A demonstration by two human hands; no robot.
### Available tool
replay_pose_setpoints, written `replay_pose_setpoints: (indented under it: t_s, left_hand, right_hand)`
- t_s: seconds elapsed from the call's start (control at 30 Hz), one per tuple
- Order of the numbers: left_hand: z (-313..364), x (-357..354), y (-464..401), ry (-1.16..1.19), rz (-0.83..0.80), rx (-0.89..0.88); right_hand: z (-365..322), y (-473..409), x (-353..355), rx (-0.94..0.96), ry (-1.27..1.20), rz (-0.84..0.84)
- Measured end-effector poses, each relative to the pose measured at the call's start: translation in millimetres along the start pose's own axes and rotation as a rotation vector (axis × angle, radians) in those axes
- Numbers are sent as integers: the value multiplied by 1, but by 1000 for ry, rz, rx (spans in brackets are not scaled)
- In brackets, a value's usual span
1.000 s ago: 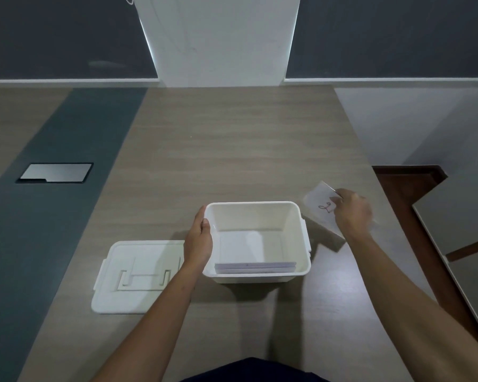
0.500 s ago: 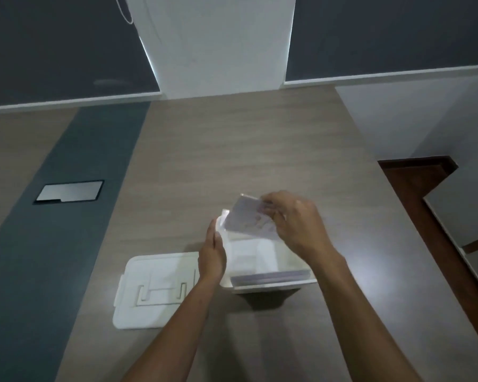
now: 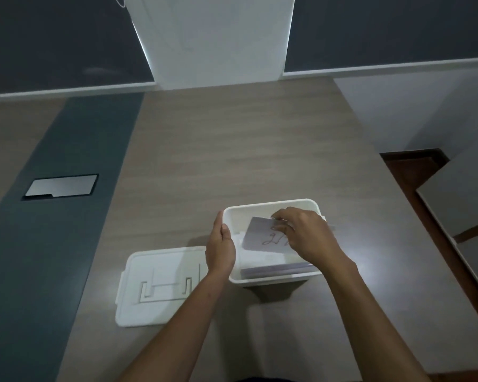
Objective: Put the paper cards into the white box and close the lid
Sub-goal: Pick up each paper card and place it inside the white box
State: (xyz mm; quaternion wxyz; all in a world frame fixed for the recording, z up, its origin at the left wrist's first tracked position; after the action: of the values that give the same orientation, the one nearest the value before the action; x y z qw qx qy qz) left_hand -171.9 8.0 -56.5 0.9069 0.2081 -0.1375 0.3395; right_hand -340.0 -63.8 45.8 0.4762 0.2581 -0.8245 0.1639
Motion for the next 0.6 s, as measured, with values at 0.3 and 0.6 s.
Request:
replay_pose_setpoints:
  t_s: [0.3,0.6]
  left_hand:
    - [2,1,3,-5,6,45]
    - [3,2,6,13,5,54]
  right_hand:
    - [14,1,-36,40,142,-280]
    - [18,12,-61,75,114,-459]
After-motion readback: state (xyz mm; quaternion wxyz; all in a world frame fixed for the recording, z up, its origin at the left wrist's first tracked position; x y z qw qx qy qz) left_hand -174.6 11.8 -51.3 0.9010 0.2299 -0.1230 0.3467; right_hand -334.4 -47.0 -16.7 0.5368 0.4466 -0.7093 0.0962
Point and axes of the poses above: each hand's wrist, its own y-axis away from the middle knuckle, its own x-axis out of the back of the hand, z = x × y, the point moved 2 cm from there along -y, towards the middle knuckle, and after that the axes turned 2 degrees about y, right-handed, at the moved point
